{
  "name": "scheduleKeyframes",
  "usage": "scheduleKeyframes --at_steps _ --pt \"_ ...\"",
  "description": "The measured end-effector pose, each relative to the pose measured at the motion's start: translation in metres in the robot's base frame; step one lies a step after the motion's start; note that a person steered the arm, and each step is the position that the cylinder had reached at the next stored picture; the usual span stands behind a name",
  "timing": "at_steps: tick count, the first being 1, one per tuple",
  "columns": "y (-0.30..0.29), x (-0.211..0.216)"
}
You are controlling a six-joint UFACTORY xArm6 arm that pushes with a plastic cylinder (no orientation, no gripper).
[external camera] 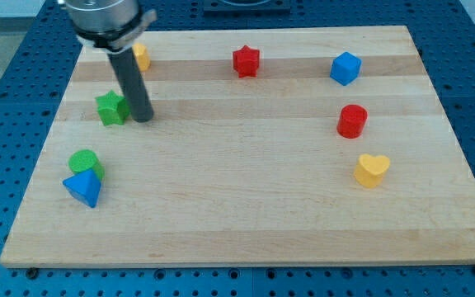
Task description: Push the red circle towards bottom center
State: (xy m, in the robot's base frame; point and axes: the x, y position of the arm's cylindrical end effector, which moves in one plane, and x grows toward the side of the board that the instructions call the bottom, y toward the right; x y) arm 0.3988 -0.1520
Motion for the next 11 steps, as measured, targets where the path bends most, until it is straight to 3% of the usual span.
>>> scheduleKeyframes --at_steps 1,3,6,8,10,11 --pt "0.009 -0.026" --pt "-0.033 -0.011" --pt "-0.036 -0.005" --pt "0.047 0.024" --pt "0.065 0.024" --pt "0.140 0.024"
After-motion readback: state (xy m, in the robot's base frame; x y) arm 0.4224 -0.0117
